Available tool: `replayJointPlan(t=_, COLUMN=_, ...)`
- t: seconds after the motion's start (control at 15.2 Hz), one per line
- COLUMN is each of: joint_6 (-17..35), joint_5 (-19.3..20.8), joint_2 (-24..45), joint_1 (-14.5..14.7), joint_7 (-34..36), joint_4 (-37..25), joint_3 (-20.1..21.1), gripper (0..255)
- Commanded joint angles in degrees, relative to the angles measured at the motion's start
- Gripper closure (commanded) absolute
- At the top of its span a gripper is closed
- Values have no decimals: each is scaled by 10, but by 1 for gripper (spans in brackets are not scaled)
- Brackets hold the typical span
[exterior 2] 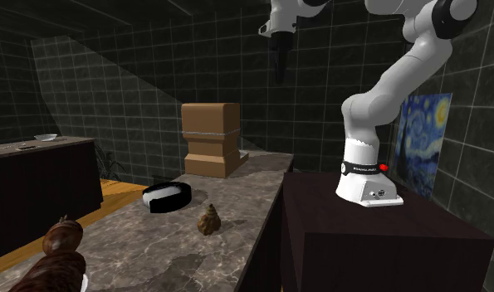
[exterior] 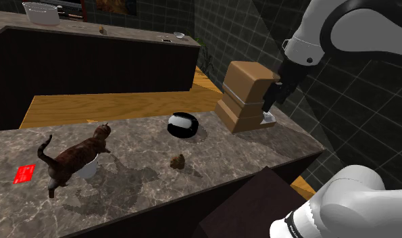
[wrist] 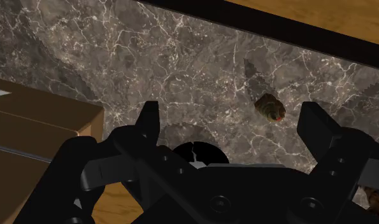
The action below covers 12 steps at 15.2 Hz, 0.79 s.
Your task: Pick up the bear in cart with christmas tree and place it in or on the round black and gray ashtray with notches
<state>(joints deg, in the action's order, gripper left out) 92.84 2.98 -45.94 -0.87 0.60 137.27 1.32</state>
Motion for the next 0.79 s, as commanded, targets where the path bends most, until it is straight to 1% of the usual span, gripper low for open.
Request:
replayJointPlan(t=0.0, joint_6=0, joint_5=0, joint_2=0, joint_1=0, joint_7=0, joint_4=0, joint_3=0, gripper=0)
replayJointPlan(t=0.33, joint_6=107, joint_5=1, joint_2=51, joint_1=16, joint_7=-17, joint_4=51, joint_3=6, gripper=0)
replayJointPlan(t=0.73, joint_6=237, joint_5=6, joint_2=140, joint_1=33, joint_7=-35, joint_4=87, joint_3=15, gripper=0)
